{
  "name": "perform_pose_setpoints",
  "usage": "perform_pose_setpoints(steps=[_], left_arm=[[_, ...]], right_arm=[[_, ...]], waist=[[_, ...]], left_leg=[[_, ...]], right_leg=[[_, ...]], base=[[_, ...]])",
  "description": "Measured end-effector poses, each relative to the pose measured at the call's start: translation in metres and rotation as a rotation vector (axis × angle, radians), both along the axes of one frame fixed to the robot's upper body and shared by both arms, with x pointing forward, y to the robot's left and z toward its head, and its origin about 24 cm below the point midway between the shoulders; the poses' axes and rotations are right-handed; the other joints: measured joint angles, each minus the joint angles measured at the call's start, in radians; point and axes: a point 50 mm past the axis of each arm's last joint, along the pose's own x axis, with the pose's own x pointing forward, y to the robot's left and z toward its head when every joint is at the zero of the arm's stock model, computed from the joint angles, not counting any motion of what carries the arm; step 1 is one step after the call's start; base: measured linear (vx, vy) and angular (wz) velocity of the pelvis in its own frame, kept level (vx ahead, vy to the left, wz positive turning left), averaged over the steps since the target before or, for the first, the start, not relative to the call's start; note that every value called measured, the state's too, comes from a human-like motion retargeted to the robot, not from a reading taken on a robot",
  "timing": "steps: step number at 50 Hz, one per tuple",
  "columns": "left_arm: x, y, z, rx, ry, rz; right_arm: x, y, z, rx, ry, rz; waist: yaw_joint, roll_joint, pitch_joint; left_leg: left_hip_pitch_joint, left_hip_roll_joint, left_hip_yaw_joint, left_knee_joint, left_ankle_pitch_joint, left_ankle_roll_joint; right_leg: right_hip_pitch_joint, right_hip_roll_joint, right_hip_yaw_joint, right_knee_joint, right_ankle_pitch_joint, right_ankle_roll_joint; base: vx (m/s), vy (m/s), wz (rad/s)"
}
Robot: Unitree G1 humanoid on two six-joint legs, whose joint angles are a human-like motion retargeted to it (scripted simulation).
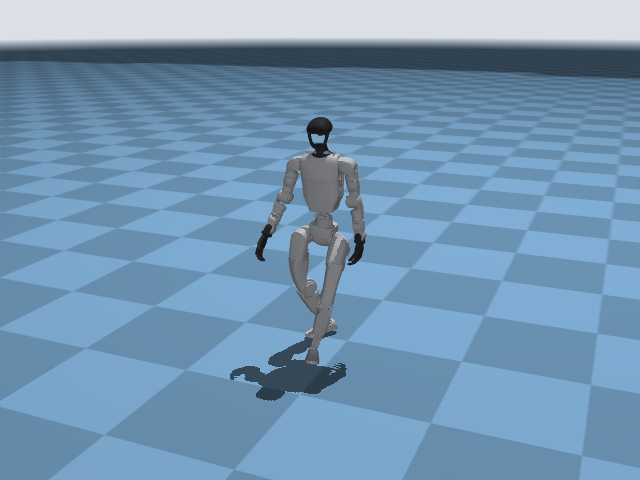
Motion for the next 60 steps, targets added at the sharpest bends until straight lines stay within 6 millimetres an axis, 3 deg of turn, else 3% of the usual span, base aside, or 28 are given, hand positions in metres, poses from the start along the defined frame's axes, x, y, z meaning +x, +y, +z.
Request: perform_pose_setpoints(steps=[2,5,8,10,13,18,22,26,30,33,35,38,42,45,48,52,56,60], left_arm=[[0.001,0.001,0.0,0.01,0.01,0.013],[0.0,0.003,0.0,0.03,0.021,0.04],[0.008,0.009,0.0,0.057,0.006,0.078],[0.023,0.016,0.001,0.08,-0.032,0.096],[0.063,0.031,0.006,0.129,-0.149,0.092],[0.153,0.048,0.029,0.219,-0.427,0.056],[0.222,0.049,0.062,0.269,-0.672,-0.005],[0.271,0.043,0.097,0.296,-0.889,-0.078],[0.296,0.033,0.121,0.287,-1.035,-0.128],[0.295,0.03,0.121,0.273,-1.06,-0.137],[0.285,0.03,0.112,0.267,-1.028,-0.132],[0.251,0.035,0.084,0.261,-0.892,-0.1],[0.17,0.04,0.036,0.25,-0.58,-0.049],[0.098,0.039,0.013,0.222,-0.33,-0.042],[0.045,0.045,0.007,0.211,-0.164,-0.036],[-0.005,0.058,0.009,0.233,-0.054,0.022],[-0.043,0.062,0.014,0.251,0.005,0.115],[-0.067,0.05,0.016,0.234,0.05,0.192]], right_arm=[[0.003,0.006,0.0,0.009,-0.005,0.037],[-0.009,0.016,-0.007,0.032,0.029,0.073],[-0.034,0.028,-0.02,0.078,0.115,0.104],[-0.054,0.037,-0.028,0.124,0.189,0.129],[-0.083,0.05,-0.039,0.187,0.312,0.164],[-0.132,0.058,-0.048,0.224,0.505,0.207],[-0.168,0.064,-0.049,0.24,0.633,0.246],[-0.195,0.072,-0.049,0.276,0.733,0.264],[-0.206,0.073,-0.048,0.296,0.792,0.273],[-0.202,0.069,-0.048,0.283,0.794,0.28],[-0.196,0.065,-0.048,0.266,0.781,0.276],[-0.183,0.056,-0.048,0.225,0.741,0.258],[-0.155,0.041,-0.047,0.144,0.648,0.227],[-0.118,0.028,-0.042,0.071,0.525,0.204],[-0.071,0.016,-0.032,-0.002,0.371,0.193],[-0.011,0.003,-0.01,-0.085,0.156,0.15],[0.037,-0.007,0.018,-0.13,-0.063,0.075],[0.071,-0.012,0.045,-0.151,-0.239,0.046]], waist=[[-0.021,-0.024,-0.024],[-0.033,-0.042,-0.053],[-0.066,-0.085,-0.067],[-0.101,-0.135,-0.065],[-0.168,-0.21,-0.066],[-0.247,-0.224,-0.047],[-0.262,-0.216,-0.004],[-0.238,-0.204,0.026],[-0.186,-0.177,0.011],[-0.153,-0.164,-0.014],[-0.135,-0.161,-0.03],[-0.113,-0.144,-0.051],[-0.09,-0.084,-0.057],[-0.077,-0.018,-0.048],[-0.049,-0.013,-0.046],[0.003,-0.051,-0.029],[0.057,-0.088,0.009],[0.076,-0.126,0.024]], left_leg=[[0.057,-0.048,0.086,-0.155,0.052,0.012],[0.054,-0.043,0.123,-0.057,0.058,0.054],[0.075,-0.104,0.112,0.054,0.025,0.127],[0.105,-0.197,0.093,0.073,0.0,0.171],[0.163,-0.333,0.033,0.024,0.0,0.171],[0.294,-0.491,-0.144,-0.093,0.015,0.171],[0.45,-0.568,-0.302,-0.177,0.013,0.159],[0.573,-0.572,-0.454,-0.216,-0.016,0.126],[0.635,-0.541,-0.579,-0.255,-0.044,0.1],[0.654,-0.526,-0.641,-0.226,-0.075,0.085],[0.663,-0.517,-0.643,-0.179,-0.096,0.08],[0.683,-0.503,-0.671,-0.06,-0.114,0.066],[0.678,-0.452,-0.672,0.195,-0.051,-0.003],[0.589,-0.381,-0.632,0.461,0.124,-0.111],[0.408,-0.298,-0.537,0.68,0.197,-0.101],[0.186,-0.208,-0.435,0.769,0.091,0.0],[0.082,-0.158,-0.361,0.555,-0.022,0.05],[0.07,-0.143,-0.261,0.11,-0.057,0.039]], right_leg=[[0.012,-0.025,-0.014,0.015,0.006,0.009],[0.012,-0.062,0.008,0.149,0.027,0.029],[-0.035,-0.139,0.087,0.413,0.158,0.075],[-0.113,-0.222,0.167,0.647,0.271,0.096],[-0.255,-0.285,0.297,0.896,0.336,0.085],[-0.468,-0.272,0.438,1.034,0.187,0.01],[-0.585,-0.223,0.504,0.905,0.073,-0.03],[-0.653,-0.108,0.538,0.639,0.052,-0.004],[-0.675,0.03,0.565,0.244,0.105,0.069],[-0.664,0.096,0.594,-0.003,0.16,0.105],[-0.673,0.125,0.607,-0.039,0.182,0.116],[-0.681,0.166,0.607,0.055,0.209,0.109],[-0.652,0.217,0.563,0.241,0.209,0.061],[-0.573,0.232,0.502,0.276,0.164,0.006],[-0.484,0.193,0.452,0.255,0.108,-0.026],[-0.332,0.133,0.395,0.183,0.062,-0.021],[-0.145,0.093,0.354,0.08,0.05,0.005],[0.023,0.05,0.301,-0.067,0.054,0.03]], base=[[0.48,0.2,1.62],[0.53,0.17,1.45],[0.55,0.16,1.67],[0.51,0.12,1.96],[0.49,-0.01,2.26],[0.44,0.01,2.32],[0.42,0.0,2.14],[0.44,-0.04,1.79],[0.47,0.0,1.3],[0.5,0.03,1.13],[0.54,0.06,1.2],[0.59,0.06,1.26],[0.6,0.04,1.36],[0.57,0.02,1.6],[0.58,-0.01,1.66],[0.61,-0.03,1.53],[0.69,0.02,1.21],[0.74,0.1,1.14]])
